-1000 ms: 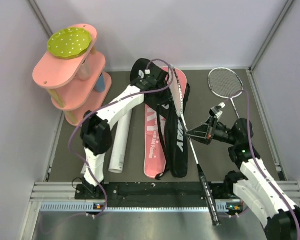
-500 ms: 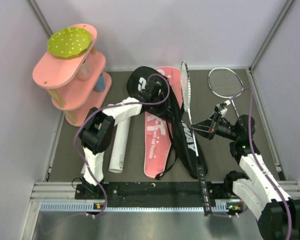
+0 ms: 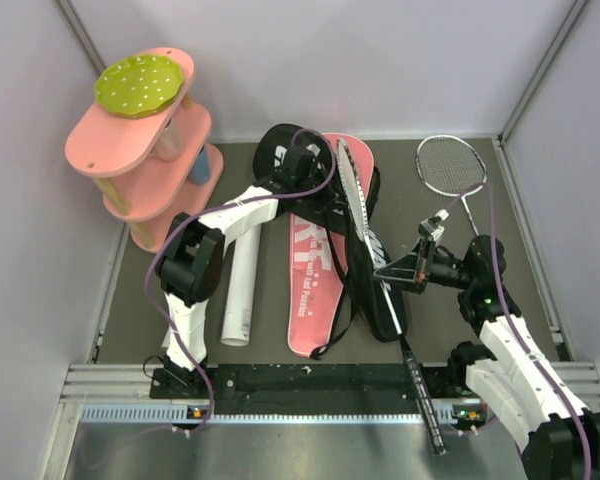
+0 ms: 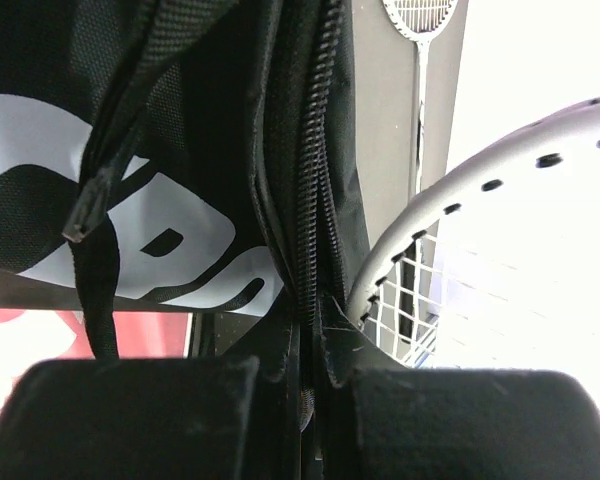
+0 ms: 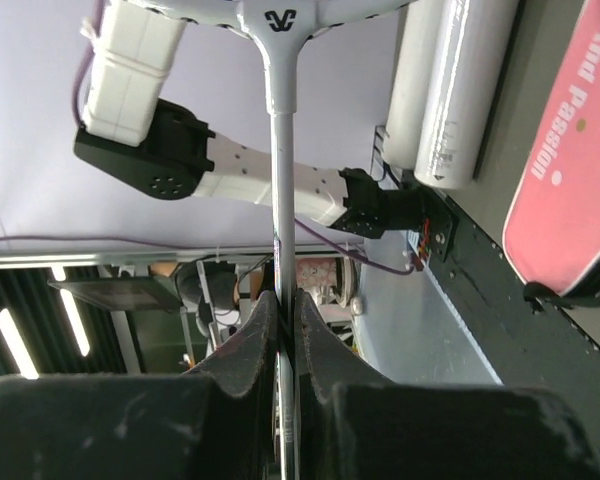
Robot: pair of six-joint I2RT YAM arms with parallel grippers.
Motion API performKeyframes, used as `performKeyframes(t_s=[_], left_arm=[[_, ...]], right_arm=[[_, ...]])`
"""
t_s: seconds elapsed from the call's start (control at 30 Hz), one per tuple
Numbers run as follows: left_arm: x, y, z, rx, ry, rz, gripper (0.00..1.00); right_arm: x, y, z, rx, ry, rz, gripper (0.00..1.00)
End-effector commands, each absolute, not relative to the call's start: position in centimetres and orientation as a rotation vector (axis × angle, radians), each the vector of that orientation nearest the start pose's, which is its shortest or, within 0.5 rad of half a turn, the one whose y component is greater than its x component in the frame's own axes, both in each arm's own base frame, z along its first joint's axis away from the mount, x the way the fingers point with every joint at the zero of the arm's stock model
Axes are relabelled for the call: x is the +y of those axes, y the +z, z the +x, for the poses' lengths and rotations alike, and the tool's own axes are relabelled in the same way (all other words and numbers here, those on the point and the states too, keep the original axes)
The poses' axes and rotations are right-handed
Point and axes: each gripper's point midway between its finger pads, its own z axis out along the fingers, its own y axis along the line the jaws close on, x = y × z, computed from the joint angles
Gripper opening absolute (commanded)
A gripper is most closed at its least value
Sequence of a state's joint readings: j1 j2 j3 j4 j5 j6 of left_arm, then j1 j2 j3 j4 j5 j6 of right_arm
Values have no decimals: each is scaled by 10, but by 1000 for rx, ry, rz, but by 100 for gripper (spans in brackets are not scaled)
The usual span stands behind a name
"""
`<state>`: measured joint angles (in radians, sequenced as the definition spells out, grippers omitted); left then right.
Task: Pack up the badminton gear
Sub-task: Place the racket in the racket bag.
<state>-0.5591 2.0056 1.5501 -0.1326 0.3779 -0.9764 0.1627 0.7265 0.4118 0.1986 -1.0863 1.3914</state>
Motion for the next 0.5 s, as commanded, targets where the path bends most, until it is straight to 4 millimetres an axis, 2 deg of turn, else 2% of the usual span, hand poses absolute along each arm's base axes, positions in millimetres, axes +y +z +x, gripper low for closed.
performKeyframes(t_s=[0.0, 0.17, 0.2, 0.37, 0.47], left_arm=[[-378, 180, 427, 2329, -1263, -249, 0], [-376, 168, 431, 2376, -1215, -306, 0], [-375, 168, 430, 2383, -1213, -323, 0], [-371, 177, 421, 2409, -1204, -324, 0], [-365, 190, 415, 2418, -1159, -229, 0]], right_arm=[[206, 243, 152, 2110, 1953, 213, 0], [205, 240, 151, 2137, 1908, 222, 0], [204, 224, 148, 2207, 1853, 247, 0], [199, 199, 155, 2268, 1722, 287, 0], [198, 185, 156, 2313, 1689, 277, 0]])
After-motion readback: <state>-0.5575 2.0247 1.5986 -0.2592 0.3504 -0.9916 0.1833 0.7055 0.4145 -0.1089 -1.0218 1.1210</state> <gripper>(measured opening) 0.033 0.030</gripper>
